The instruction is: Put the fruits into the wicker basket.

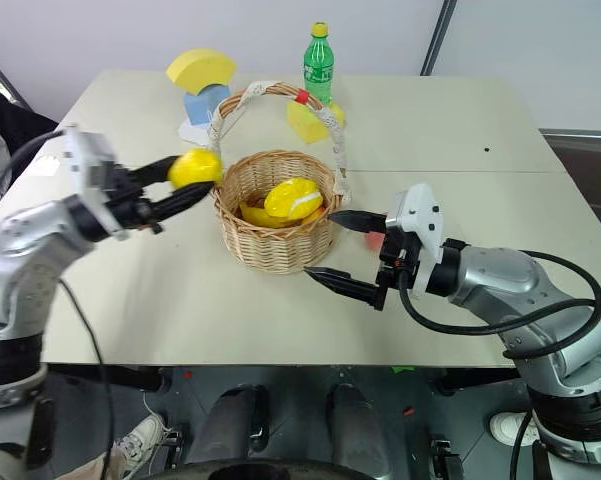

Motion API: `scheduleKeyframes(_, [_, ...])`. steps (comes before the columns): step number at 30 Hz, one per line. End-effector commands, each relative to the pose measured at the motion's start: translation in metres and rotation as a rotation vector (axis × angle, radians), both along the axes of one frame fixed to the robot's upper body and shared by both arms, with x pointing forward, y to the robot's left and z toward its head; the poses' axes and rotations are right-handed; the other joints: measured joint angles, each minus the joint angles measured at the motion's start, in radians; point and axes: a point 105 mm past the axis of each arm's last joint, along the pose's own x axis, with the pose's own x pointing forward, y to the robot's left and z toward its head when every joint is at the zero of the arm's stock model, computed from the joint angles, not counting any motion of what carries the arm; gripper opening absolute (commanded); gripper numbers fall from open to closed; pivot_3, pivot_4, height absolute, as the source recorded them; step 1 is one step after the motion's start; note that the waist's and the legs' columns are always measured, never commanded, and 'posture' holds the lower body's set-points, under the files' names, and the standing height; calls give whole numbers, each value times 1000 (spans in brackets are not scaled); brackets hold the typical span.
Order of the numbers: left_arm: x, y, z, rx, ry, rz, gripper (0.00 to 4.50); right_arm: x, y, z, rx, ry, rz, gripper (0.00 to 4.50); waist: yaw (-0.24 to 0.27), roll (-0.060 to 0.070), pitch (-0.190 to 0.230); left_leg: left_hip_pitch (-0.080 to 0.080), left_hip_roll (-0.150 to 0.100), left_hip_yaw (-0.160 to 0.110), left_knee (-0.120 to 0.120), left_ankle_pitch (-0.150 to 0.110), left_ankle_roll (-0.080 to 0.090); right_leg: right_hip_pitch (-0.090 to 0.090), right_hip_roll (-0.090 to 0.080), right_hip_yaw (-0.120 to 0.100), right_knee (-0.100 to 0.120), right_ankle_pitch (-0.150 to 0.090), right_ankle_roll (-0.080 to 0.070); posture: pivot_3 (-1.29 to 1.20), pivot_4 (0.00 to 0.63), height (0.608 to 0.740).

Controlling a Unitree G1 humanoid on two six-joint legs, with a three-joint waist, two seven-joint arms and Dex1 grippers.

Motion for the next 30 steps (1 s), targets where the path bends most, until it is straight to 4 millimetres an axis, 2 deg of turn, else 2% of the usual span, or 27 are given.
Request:
scheduleKeyframes(1, [10,-21,-3,21,-1,24,2339,11,-12,13,12,-66,-74,4500,-6,0,0,0,0,0,0,0,0,0,0,0,0,0,0,0,150,740])
scheduleKeyframes(2, [13,-26,-6,23,7,27,2339,14,-15,12,15,-60,-102,4500,-11,0,0,0,0,0,0,0,0,0,1,0,0,0,1,0,150,740])
scheduleKeyframes(5, [18,-33,-7,-18,21,20,3451,30,-26,6,-2,-55,-216,4500,-17,0,0,0,1,-1,-3,0,0,-2,3,1,0,0,1,0,150,740])
scheduleKeyframes(7, [15,-37,-3,-60,12,-17,4454,42,-33,-5,-29,-45,-302,4500,-16,0,0,0,2,-2,-3,0,0,-3,5,1,1,1,2,0,150,740])
scheduleKeyframes(10, [1,-36,-1,-96,24,-115,4489,67,-44,-21,-31,-33,-464,4500,-17,0,0,0,2,-3,-4,0,0,-3,5,1,1,0,1,0,150,740])
scheduleKeyframes(15, [-25,-26,-9,-69,59,-240,4489,87,-54,-45,-49,35,-585,4500,-16,1,0,0,2,-2,-4,0,0,-3,5,1,1,0,0,0,150,740])
scheduleKeyframes(20, [-43,-18,-24,24,109,-275,4489,98,-64,-72,-82,122,-641,4500,-11,1,0,0,1,-2,-4,0,0,-3,4,1,1,0,0,0,150,740])
scheduleKeyframes(25, [-51,-20,-31,57,116,-279,4489,104,-68,-84,-109,154,-662,4500,-12,1,0,0,1,-2,-3,0,0,-3,3,1,1,0,0,0,150,740])
scheduleKeyframes(28, [-52,-21,-33,75,109,-272,4500,106,-68,-83,-103,148,-662,3709,-13,1,0,0,1,-2,-3,0,0,-3,4,1,1,0,0,0,150,740])
scheduleKeyframes(30, [-52,-22,-33,74,100,-270,4500,106,-67,-79,-99,131,-657,2818,-14,1,0,0,1,-2,-3,0,0,-3,4,1,1,0,0,0,150,740])
